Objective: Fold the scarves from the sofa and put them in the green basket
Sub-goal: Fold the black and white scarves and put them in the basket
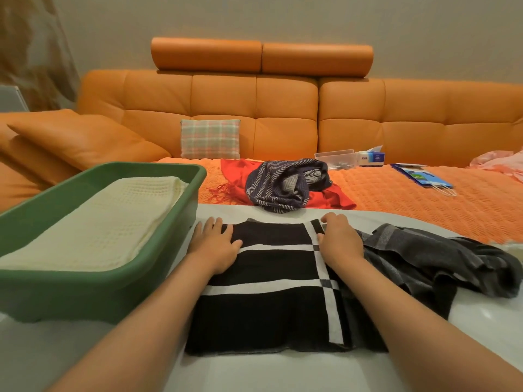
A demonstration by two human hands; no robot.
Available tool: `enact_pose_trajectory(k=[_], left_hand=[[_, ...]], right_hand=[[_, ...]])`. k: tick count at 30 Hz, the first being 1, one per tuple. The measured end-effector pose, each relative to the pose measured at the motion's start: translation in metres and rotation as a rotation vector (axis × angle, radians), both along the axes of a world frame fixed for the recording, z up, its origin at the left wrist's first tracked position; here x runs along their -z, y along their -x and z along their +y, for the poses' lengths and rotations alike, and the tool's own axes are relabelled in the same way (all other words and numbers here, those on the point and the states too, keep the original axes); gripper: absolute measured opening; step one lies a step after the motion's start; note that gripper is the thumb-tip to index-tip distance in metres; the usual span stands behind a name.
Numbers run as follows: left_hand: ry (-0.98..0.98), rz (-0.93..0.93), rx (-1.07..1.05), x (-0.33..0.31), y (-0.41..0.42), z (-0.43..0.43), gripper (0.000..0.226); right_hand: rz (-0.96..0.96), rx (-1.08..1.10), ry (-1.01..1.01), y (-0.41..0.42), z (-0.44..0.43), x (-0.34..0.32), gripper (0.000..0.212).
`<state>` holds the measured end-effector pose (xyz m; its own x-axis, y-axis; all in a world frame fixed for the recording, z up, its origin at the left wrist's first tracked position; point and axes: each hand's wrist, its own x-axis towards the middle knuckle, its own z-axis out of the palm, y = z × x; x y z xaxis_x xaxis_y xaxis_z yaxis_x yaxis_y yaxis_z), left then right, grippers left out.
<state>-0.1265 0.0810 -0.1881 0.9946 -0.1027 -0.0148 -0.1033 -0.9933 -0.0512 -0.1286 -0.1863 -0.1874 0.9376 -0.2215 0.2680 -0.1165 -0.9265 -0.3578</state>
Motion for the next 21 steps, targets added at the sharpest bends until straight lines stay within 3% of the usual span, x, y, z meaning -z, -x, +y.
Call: enact_pose_trajectory(k=[2,4,8,11,14,16,18,21], left_hand=[[-0.055,-0.197,0.117,-0.003,0.005,-0.003,0.050],[0.010,-0.318,0.213,-0.008,0.014,-0.007,0.035],[0.133,-0.262,0.245,-0.011,0.043,-0.014,0.029],[0.197,-0.183,0.210,-0.002,0.068,-0.012,0.045],[0.281,-0.139,0.198,0.002,0.093,-0.009,0.055],[0.325,-0.133,0.220,0.001,0.109,-0.007,0.058],[0.318,-0.086,0.261,0.002,0.127,-0.005,0.067],[0.301,0.053,0.336,0.002,0.150,0.002,0.091]], right_hand=[[-0.054,-0.079,0.033,0.008,-0.001,-0.006,0.030],[-0.087,-0.181,0.070,0.020,-0.001,-0.016,0.020],[0.056,-0.440,0.070,0.057,-0.001,-0.037,0.006],[0.209,-0.552,0.015,0.088,0.003,-0.053,0.017],[0.510,-0.634,-0.020,0.119,0.010,-0.067,0.036],[0.626,-0.646,0.069,0.136,0.012,-0.069,0.044],[0.584,-0.655,0.185,0.145,0.010,-0.066,0.039],[0.442,-0.652,0.163,0.151,0.001,-0.066,0.020]])
